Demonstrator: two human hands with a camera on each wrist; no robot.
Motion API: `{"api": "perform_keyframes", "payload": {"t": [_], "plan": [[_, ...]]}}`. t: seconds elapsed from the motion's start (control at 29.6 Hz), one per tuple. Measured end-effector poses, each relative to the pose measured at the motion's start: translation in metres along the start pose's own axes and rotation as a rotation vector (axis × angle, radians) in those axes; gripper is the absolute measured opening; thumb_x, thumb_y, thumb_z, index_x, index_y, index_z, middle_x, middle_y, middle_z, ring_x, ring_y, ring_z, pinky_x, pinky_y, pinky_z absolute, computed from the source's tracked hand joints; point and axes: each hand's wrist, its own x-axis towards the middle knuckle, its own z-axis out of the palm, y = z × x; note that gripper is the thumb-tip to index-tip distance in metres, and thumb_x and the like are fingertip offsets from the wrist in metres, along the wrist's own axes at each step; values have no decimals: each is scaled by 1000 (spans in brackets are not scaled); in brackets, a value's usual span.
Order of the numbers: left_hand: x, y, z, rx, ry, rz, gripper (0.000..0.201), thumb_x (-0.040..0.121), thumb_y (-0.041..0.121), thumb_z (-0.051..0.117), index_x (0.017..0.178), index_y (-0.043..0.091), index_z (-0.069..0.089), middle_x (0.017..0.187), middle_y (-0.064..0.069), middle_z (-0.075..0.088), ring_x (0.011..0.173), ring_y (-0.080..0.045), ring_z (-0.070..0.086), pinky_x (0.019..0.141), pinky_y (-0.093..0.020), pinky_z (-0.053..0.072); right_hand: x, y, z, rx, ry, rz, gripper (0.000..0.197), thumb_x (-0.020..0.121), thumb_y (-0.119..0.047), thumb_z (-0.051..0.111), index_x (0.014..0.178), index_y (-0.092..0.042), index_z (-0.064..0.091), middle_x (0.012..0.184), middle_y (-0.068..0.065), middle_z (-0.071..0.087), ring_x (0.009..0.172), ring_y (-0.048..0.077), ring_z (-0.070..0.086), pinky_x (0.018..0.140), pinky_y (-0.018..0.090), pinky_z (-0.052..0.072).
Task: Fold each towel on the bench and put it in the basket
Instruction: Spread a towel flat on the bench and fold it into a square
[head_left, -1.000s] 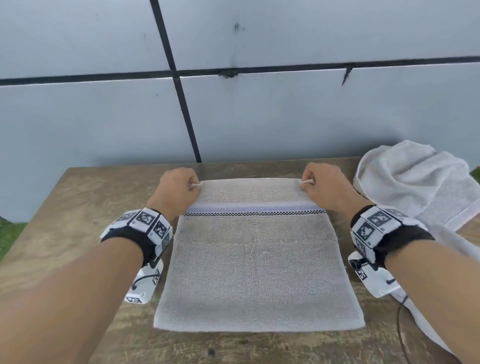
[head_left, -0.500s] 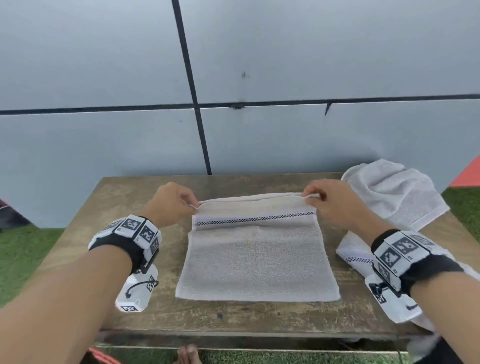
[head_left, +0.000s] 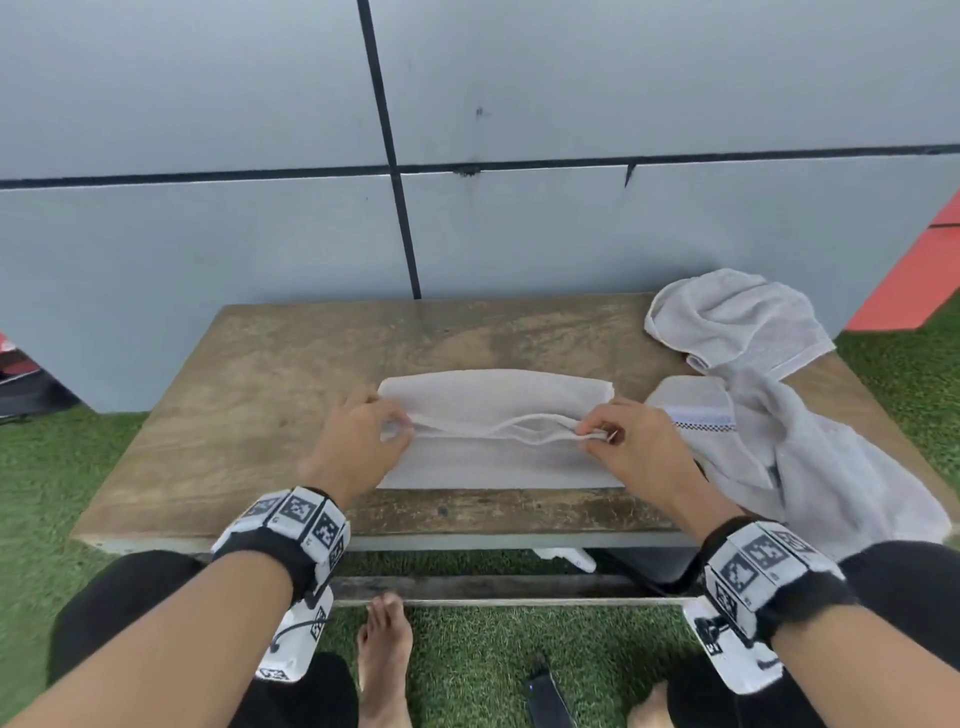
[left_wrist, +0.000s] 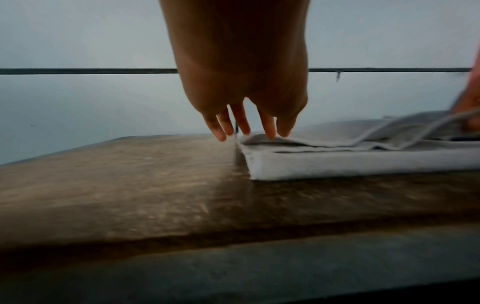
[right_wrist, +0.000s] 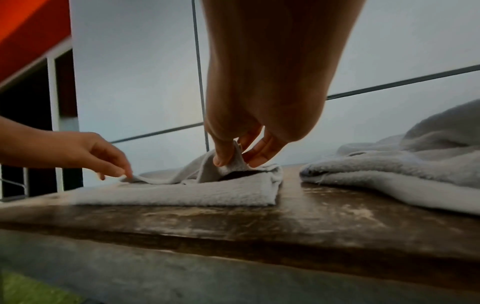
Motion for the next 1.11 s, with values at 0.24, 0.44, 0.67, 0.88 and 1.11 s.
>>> {"api": "perform_keyframes", "payload": {"t": [0.24,0.44,0.67,0.88,1.11], "plan": [[-34,98,54,-269,-76,354,18,83,29,75,99,26,68,103,8,53,102,-17,49,90,-31,41,-35,-28,24,218,22,-44,27,80,-2,78,97,-15,62,87,-6,66,81,8,60,73,18,50],[-34,118,73,-269,-24,332,18,80,19,78,91,25,65,96,13,58,96,-16,51,82,-31,42,-43,-29,25,273,34,-38,33,81,4,72,96,-20,56,84,-7,62,76,2,57,71,11,46],[-21,120,75,-224,-22,288,13,79,21,80,86,20,69,93,12,64,94,-13,56,85,-27,43,-43,-21,22,374,-98,-58,42,82,15,54,105,-20,58,95,-7,60,82,-4,54,74,8,44],[-24,123,77,-262,-14,195,10,83,25,78,84,21,69,86,11,67,87,-11,55,74,-21,38,-34,-5,17,452,-102,-28,32,89,12,55,110,-12,61,100,4,68,95,11,65,88,19,50],[-28,128,75,-308,-15,209,6,85,21,76,90,24,74,84,8,69,88,-14,59,80,-36,50,-30,2,12,454,-35,19,24,89,2,67,100,-19,62,83,3,74,82,21,69,84,37,56]]}}
